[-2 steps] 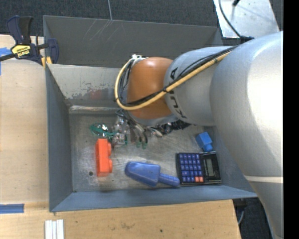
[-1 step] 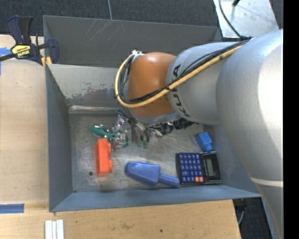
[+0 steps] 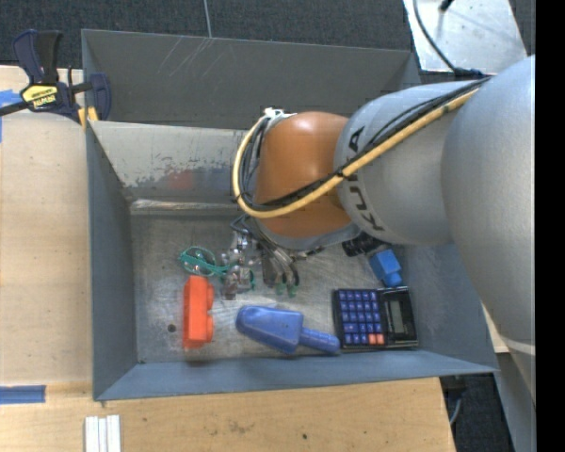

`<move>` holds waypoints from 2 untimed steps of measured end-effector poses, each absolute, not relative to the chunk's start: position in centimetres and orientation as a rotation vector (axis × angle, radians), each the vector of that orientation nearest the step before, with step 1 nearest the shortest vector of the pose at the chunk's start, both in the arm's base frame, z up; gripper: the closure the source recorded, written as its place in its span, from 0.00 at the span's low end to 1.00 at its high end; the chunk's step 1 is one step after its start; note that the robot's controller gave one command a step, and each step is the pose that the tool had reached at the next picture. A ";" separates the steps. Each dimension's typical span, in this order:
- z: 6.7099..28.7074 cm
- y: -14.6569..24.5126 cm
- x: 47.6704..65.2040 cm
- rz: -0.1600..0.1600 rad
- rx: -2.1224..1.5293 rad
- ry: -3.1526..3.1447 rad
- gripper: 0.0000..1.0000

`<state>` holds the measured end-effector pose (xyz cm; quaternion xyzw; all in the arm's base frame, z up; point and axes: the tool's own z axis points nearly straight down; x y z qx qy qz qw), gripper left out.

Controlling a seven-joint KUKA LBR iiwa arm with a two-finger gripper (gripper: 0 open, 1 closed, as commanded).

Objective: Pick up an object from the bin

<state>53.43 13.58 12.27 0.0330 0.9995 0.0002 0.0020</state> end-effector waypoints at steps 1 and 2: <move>11.4 14.0 53.7 0.001 0.094 3.139 1.00; 14.0 13.8 53.6 0.000 0.099 3.141 1.00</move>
Offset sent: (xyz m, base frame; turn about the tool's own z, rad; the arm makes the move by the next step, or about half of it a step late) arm -0.0009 0.0017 0.0360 0.0013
